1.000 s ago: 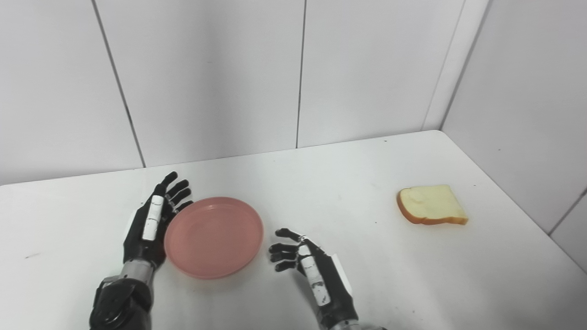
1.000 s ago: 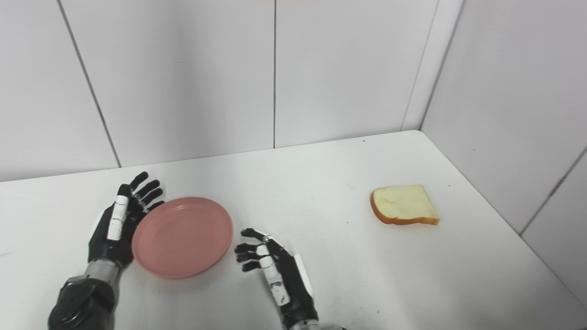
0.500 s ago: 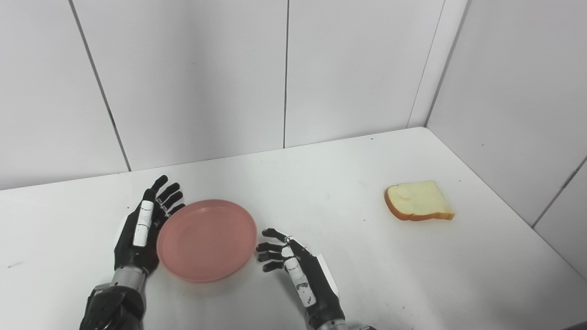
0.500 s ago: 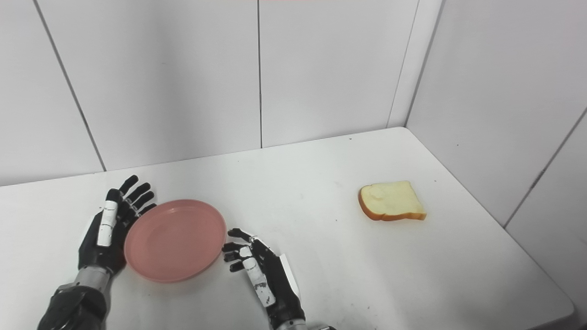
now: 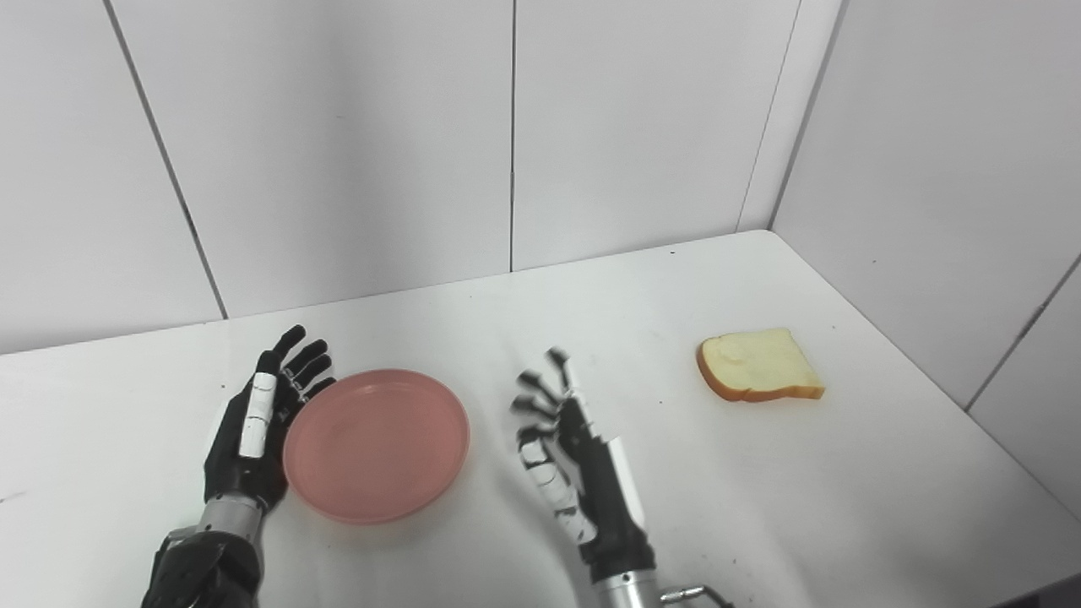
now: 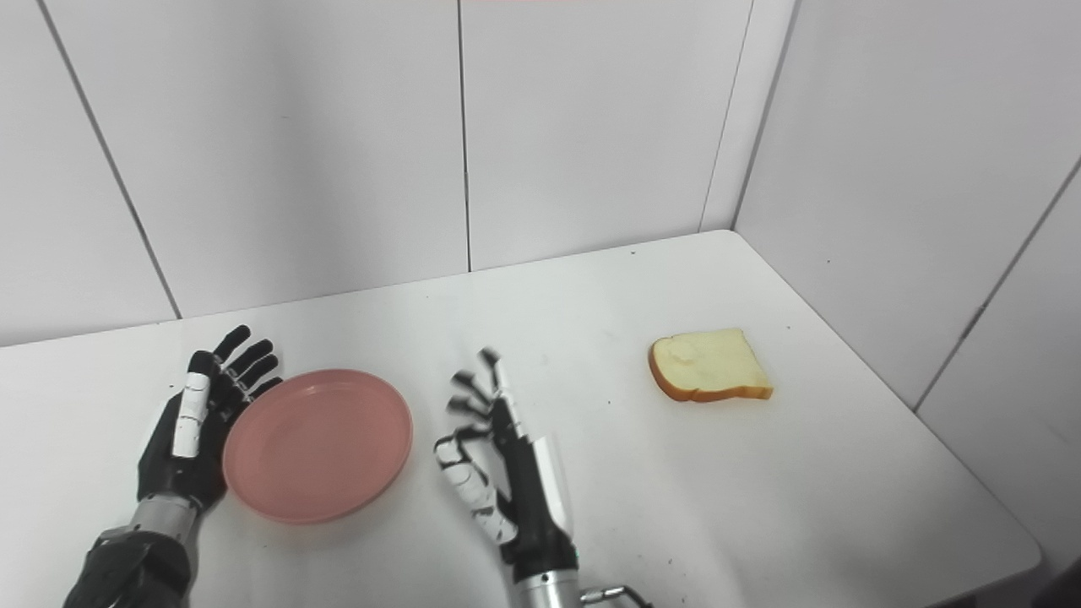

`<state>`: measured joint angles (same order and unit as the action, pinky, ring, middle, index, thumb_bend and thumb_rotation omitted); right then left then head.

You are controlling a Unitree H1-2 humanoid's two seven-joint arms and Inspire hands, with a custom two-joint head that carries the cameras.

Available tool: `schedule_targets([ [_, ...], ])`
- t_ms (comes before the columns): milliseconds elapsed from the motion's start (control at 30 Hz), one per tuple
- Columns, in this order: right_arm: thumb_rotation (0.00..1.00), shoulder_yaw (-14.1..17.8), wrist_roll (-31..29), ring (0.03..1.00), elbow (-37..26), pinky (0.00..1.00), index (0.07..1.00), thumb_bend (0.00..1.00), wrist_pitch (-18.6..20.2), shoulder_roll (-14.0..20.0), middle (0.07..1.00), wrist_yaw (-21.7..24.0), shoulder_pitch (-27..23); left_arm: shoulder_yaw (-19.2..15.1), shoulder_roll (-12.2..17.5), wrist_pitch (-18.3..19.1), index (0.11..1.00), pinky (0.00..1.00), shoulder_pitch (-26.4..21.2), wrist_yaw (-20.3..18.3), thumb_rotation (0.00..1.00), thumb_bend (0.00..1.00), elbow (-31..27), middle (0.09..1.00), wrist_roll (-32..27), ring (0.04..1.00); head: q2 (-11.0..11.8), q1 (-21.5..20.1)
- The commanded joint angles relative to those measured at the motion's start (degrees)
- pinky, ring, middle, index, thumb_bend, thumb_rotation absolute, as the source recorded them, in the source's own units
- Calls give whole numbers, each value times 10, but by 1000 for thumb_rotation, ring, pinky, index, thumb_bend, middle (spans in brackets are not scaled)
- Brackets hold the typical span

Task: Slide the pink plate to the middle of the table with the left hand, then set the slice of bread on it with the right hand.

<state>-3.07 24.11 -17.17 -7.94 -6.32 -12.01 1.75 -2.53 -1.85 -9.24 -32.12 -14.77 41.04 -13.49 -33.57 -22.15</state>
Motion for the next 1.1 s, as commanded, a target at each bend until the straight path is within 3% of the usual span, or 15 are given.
schedule_targets([
  [0,945,22,4,888,-63,717,1000,749,43,15,943,14,-56,2,-9,19,857,813,32,-4,775,895,40,825,1,859,0,1],
  [167,951,61,-28,896,-109,766,1000,831,144,68,915,67,-115,-3,-10,14,852,809,28,-11,753,915,53,818,-6,850,2,-6],
  [333,951,100,-34,896,-106,751,1000,865,220,168,928,122,-184,-3,-15,12,852,809,28,-10,749,916,52,818,-2,850,3,-1],
  [433,782,127,-47,919,-88,890,1000,847,246,224,931,142,-216,-3,-18,11,853,807,26,-7,749,920,55,817,0,844,3,1],
  [533,693,146,-54,941,-70,932,1000,856,280,285,943,168,-236,-3,-20,10,858,811,25,-7,751,916,56,819,0,844,3,3],
  [600,544,148,-57,990,-62,979,1000,900,298,316,981,185,-242,-3,-21,11,859,814,25,-7,752,915,55,822,1,847,3,4],
  [667,488,138,-54,999,-46,989,1000,954,306,367,984,218,-245,-4,-21,11,854,813,25,-6,751,919,55,822,1,849,3,5],
  [700,485,121,-32,999,-34,989,1000,957,307,417,984,249,-245,-4,-21,11,853,813,25,-5,751,919,55,822,2,849,3,7],
  [833,512,64,41,970,4,858,1000,998,300,549,963,328,-253,-2,-20,11,854,814,25,-5,754,916,54,825,5,852,2,10],
  [933,477,27,63,998,22,892,1000,1000,296,614,993,384,-269,-2,-20,12,863,808,26,-4,755,916,52,823,6,855,2,10],
  [1067,447,-19,79,1000,49,922,997,1000,285,665,1000,452,-294,-2,-19,11,864,810,24,-6,755,917,55,822,5,855,2,11],
])
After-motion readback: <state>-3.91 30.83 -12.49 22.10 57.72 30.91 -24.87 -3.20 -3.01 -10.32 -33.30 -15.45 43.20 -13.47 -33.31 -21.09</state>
